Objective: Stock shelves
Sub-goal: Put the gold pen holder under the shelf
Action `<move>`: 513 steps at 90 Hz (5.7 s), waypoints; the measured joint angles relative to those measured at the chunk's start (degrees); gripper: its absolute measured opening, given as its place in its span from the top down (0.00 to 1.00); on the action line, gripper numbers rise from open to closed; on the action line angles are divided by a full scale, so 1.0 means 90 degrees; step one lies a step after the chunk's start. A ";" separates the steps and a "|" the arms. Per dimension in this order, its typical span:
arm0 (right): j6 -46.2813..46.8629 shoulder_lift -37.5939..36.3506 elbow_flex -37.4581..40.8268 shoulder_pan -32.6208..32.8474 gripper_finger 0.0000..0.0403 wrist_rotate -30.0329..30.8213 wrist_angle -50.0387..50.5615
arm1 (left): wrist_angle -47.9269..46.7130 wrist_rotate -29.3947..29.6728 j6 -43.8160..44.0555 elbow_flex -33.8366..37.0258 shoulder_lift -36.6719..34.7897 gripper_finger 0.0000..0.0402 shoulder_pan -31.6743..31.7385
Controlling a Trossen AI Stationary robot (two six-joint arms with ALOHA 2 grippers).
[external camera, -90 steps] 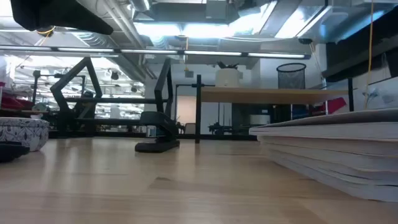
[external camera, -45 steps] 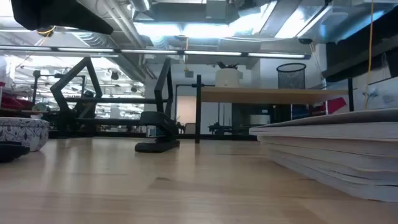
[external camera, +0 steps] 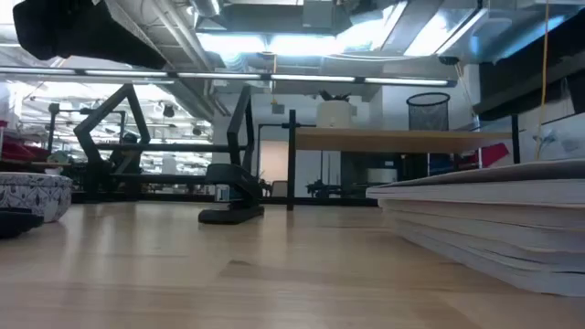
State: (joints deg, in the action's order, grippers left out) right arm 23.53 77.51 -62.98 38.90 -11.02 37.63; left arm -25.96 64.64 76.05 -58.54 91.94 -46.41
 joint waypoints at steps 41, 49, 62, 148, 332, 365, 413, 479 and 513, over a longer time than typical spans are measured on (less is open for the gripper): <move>0.1740 0.0485 0.0000 0.0904 0.54 -0.0721 0.2195 | -0.0017 -0.0004 -0.0147 0.0000 0.0000 0.00 0.0000; 0.1890 0.0481 -0.0002 0.1177 0.50 -0.0564 0.2583 | -0.0019 -0.0005 -0.0148 0.0000 0.0000 0.00 0.0000; 0.1911 0.0481 -0.0002 0.1545 0.49 -0.0013 0.2857 | -0.0019 -0.0005 -0.0142 0.0000 0.0000 0.00 0.0000; 0.1707 0.0833 0.0309 0.1678 0.80 0.0336 0.2026 | -0.0019 0.0005 -0.0163 0.0000 0.0000 0.00 0.0000; -0.0642 0.2502 -0.1598 -0.5960 0.95 0.0192 0.1307 | -0.0014 0.0012 -0.0125 0.0005 -0.0007 0.00 0.0000; -0.1045 0.2500 -0.1598 -0.5989 0.66 0.0428 0.1067 | -0.0010 -0.0191 -0.0117 0.0005 -0.0007 0.00 0.0000; -0.2537 0.1440 -0.1908 -0.5055 0.58 0.0264 0.1670 | 0.0006 -0.0432 -0.0073 0.0005 -0.0007 0.00 -0.0012; -0.1148 0.0921 0.2421 -0.2896 0.71 0.2007 -0.3145 | 0.0157 -0.0457 -0.0129 0.0002 -0.0006 0.00 -0.0012; -0.1529 0.1810 0.2550 -0.4019 0.75 0.2421 -0.4506 | 0.0142 -0.0448 -0.0124 0.0002 -0.0005 0.00 0.0000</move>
State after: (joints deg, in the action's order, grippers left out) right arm 9.77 93.80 -40.03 2.73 10.77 -2.92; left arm -24.68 60.61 74.94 -58.52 91.90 -46.41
